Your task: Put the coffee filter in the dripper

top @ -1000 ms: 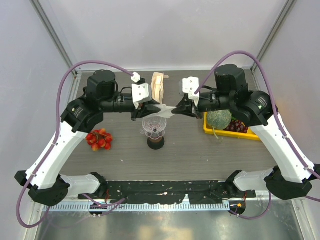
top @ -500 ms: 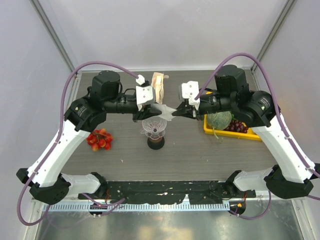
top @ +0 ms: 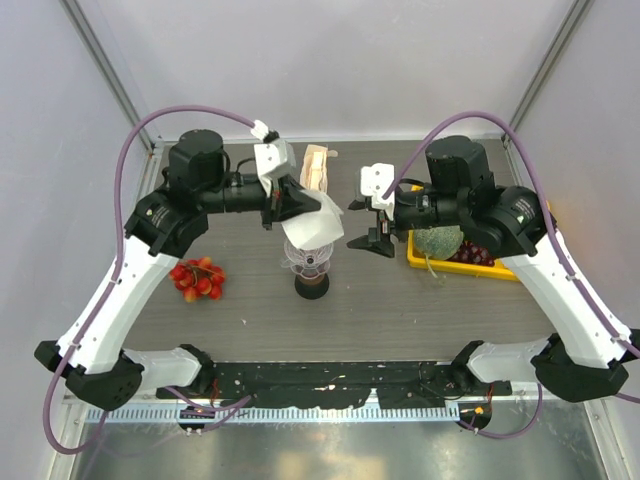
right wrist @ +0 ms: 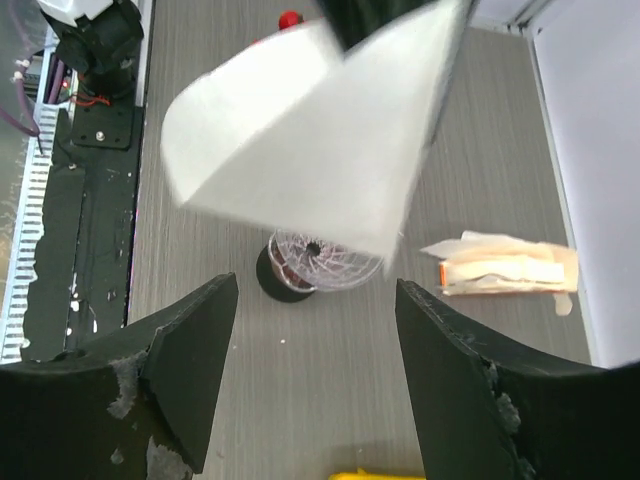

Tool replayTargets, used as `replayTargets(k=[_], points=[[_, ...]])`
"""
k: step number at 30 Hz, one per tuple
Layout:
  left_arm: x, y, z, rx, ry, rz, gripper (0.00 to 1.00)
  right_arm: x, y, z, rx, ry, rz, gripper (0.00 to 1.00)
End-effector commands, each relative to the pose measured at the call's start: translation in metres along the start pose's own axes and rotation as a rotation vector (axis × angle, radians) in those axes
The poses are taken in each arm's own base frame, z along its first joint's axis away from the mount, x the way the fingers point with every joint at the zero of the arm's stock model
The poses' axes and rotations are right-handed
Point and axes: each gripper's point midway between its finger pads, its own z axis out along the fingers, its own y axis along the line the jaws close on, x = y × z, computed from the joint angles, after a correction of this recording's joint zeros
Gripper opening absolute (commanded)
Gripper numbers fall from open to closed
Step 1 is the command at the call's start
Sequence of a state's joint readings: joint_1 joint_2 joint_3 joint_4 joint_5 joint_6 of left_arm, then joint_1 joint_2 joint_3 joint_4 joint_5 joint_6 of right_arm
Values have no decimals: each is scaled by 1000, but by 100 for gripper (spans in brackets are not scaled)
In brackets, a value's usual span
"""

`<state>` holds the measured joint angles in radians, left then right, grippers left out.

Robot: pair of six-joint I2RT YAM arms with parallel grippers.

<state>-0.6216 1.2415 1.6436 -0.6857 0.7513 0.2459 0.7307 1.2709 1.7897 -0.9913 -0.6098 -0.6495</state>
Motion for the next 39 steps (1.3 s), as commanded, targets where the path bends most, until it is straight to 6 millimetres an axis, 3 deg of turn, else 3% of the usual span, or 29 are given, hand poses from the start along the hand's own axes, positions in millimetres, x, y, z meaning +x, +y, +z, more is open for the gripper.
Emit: replayTargets(k=[1, 9, 13, 24, 32, 35, 39], points=[[-50, 6, -10, -2, -209, -127, 0, -5, -12, -8, 104, -51, 11, 71], [-72, 14, -8, -3, -340, -356, 0, -27, -58, -24, 420, -215, -59, 77], [-75, 10, -6, 41, -350, -396, 0, -34, -61, -22, 406, -225, -101, 74], [-69, 7, -7, 30, -328, -416, 0, -41, -52, -18, 318, -206, -183, 49], [-66, 3, -9, 37, -315, -398, 0, -42, -46, -18, 273, -193, -221, 23], [-62, 4, -11, 24, -295, -361, 18, -39, -43, -18, 260, -182, -224, 13], [-55, 3, -15, 0, -260, -264, 41, -34, -39, -19, 245, -163, -249, 8]])
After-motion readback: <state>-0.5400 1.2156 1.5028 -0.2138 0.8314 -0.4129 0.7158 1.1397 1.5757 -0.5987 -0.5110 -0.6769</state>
